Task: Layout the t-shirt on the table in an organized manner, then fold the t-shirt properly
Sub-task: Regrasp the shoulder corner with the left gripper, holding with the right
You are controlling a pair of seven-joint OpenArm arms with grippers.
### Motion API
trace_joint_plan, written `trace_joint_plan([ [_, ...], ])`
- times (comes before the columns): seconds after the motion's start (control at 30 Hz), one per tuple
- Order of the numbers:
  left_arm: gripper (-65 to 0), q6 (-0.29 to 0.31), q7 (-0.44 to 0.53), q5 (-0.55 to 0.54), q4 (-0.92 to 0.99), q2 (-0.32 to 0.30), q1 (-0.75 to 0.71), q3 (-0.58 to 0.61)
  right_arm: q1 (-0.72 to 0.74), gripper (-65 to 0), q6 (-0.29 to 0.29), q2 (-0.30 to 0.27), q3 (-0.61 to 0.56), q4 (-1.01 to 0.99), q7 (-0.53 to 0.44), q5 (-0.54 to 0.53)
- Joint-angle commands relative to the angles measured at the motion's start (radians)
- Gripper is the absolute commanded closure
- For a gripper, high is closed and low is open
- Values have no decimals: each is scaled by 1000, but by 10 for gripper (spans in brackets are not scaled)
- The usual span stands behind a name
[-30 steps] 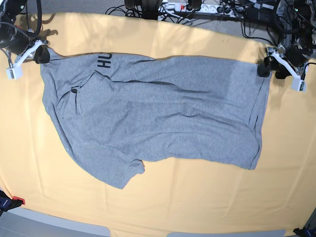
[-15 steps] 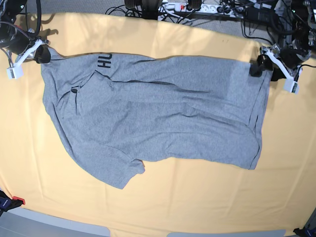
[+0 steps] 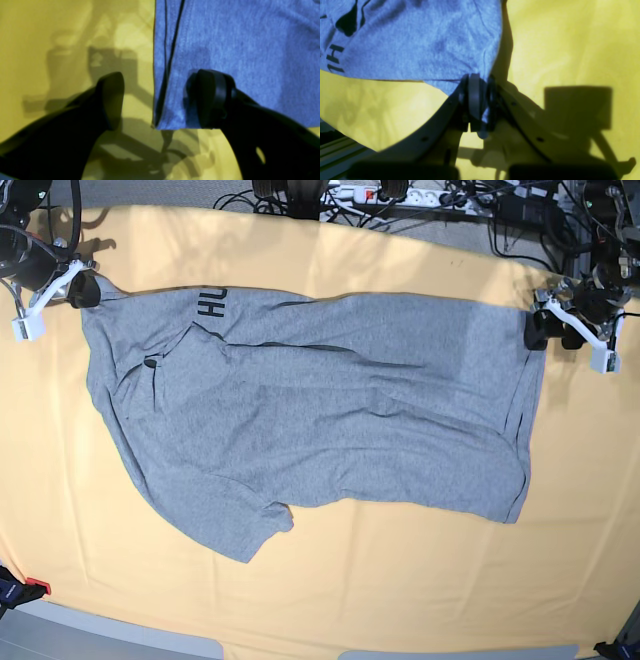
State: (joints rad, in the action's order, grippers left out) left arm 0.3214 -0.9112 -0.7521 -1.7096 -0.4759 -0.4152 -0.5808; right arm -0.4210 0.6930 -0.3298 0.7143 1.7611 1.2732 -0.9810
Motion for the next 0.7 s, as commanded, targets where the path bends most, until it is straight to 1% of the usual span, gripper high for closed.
trace_joint_plan([
  [0.0,-449,4,-53,-23,18,-4,-3,16,-2,0,5,-19,6,13,-4,-18],
  [0.03,-449,22,-58,-40,35,-4,-3,29,-2,0,5,-19,6,13,-4,-18],
  [0.13,-449,101,-85,-98,85,-4,-2,80,-3,0,5,-19,6,13,0,-18],
  [0.2,-449,131,-103,-116,101,-4,-3,116,-2,0,5,-19,6,13,0,-18],
  [0.33,-449,136,-148,-122,99,-12,-3,138,-2,0,5,-19,6,13,0,-18],
  [0.5,-447,135,-194,-122,90,-78,-3,134,-2,0,5,-19,6,13,0,-18],
  [0.53,-431,135,-194,-121,86,-94,-3,129,-2,0,5,-19,6,13,0,-18],
  [0.57,-399,134,-194,-121,84,-110,-3,124,-2,0,5,-19,6,13,0,-18],
  [0.6,-349,134,-193,-122,82,-127,-3,117,-2,0,5,-19,6,13,0,-18],
  [0.63,-280,129,-192,-121,79,-144,-2,110,-2,0,5,-19,6,13,0,-18],
  [0.67,-194,123,-189,-122,79,-161,-2,101,-2,0,5,-19,6,13,0,-18],
])
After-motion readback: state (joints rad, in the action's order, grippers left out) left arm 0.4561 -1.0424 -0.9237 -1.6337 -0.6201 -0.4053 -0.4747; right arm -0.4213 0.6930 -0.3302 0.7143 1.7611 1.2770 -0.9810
